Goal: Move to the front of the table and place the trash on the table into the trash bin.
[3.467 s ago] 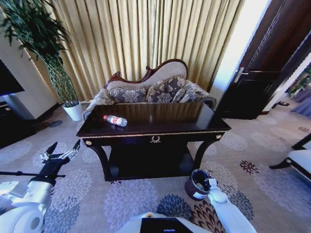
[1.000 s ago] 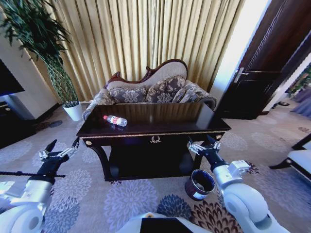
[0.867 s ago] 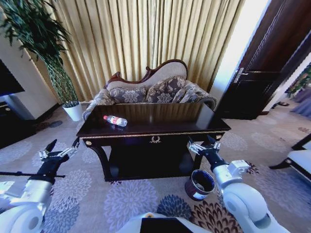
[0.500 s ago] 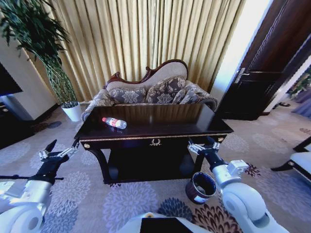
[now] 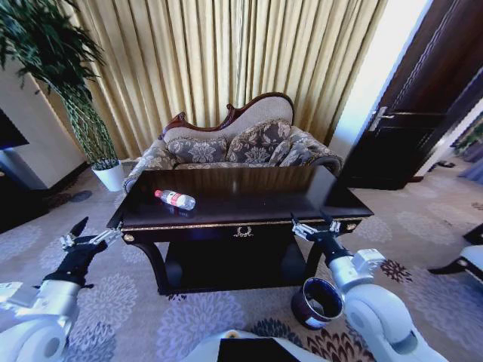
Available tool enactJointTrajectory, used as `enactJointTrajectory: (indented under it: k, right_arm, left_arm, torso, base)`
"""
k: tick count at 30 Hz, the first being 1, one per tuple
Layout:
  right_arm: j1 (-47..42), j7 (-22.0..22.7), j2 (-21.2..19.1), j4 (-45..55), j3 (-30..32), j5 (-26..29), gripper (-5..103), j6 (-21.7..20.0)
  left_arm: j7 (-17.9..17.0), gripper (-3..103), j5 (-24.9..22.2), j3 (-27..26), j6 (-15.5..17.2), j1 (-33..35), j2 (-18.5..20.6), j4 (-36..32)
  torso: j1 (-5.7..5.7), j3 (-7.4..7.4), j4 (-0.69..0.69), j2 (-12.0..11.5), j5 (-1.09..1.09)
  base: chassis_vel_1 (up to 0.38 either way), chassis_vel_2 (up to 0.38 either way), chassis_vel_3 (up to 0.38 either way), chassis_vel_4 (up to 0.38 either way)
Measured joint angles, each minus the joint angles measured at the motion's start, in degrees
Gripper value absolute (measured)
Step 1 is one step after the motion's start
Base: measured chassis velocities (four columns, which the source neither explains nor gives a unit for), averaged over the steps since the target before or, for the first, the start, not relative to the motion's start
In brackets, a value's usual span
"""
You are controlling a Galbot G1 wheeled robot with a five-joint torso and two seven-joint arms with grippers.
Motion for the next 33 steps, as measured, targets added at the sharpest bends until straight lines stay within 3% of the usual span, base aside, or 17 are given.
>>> enactJointTrajectory:
  k: [23, 28, 33]
  right_arm:
    - [-0.04, -0.11, 0.15, 0.26, -0.39, -0.23, 100, 0.11]
    - [-0.28, -0.15, 0.3, 0.26, -0.54, -0.26, 100, 0.23]
    - [-0.43, -0.16, 0.88, 0.13, -0.64, -0.36, 100, 0.42]
  left_arm:
    - [-1.03, 100, 0.06, 0.26, 0.75, -1.34, 0.47, 0.33]
    - [-1.98, 100, 0.05, 0.78, 1.68, -2.79, 3.32, 1.68]
    - [-6.3, 100, -1.5, 2.13, 3.75, -6.39, 8.1, 3.51]
  torso:
    - [-0.01, 0.0, 0.0, 0.0, 0.0]
    - [-0.01, 0.0, 0.0, 0.0, 0.0]
    - [-0.01, 0.0, -0.01, 0.0, -0.01]
  base:
    - [-0.06, 0.06, 0.061, -0.065]
    - [0.0, 0.0, 0.0, 0.0]
    - [0.0, 0.0, 0.0, 0.0]
